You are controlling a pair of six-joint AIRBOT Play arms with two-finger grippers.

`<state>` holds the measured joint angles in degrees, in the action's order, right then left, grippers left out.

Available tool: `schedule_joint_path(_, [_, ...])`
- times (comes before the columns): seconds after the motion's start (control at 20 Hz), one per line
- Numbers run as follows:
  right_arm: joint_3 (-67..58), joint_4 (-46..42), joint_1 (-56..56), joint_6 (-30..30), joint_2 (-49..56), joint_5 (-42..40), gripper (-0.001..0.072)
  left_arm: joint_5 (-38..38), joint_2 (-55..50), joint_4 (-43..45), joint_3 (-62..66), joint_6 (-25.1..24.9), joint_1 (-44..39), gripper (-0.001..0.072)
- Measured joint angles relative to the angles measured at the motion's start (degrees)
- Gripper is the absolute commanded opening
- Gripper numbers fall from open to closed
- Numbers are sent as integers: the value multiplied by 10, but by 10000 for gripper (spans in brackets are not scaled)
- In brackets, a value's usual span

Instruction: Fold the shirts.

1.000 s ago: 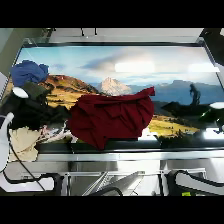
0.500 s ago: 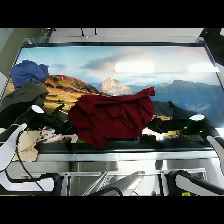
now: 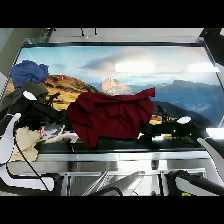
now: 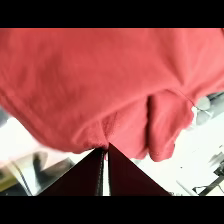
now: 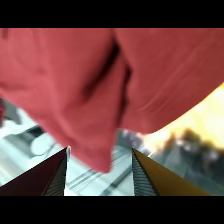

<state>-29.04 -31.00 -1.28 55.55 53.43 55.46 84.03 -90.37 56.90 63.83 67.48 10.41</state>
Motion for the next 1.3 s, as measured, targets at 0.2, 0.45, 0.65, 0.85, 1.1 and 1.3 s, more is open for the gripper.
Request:
schedule_joint_path(0.2, [4,35,24,-2,13,-29,433,24,1,4,16,4,25,17])
schedule_joint_path(0.45, [6,85,82,-35,36,-73,54,28,2,5,20,-12,26,17])
schedule_joint_path(0.65, [-20,108,77,-63,28,-74,20,27,18,-3,21,-18,40,16])
schedule_joint_path(0.85, [-117,110,19,-72,-45,-2,19,24,98,-110,24,-45,64,16])
schedule_joint_path(1.1, [-353,110,-61,-54,-173,83,19,30,280,-329,131,-80,84,16])
schedule_joint_path(1.3, [-535,76,-100,-46,-249,113,19,13,419,-384,317,-79,132,16])
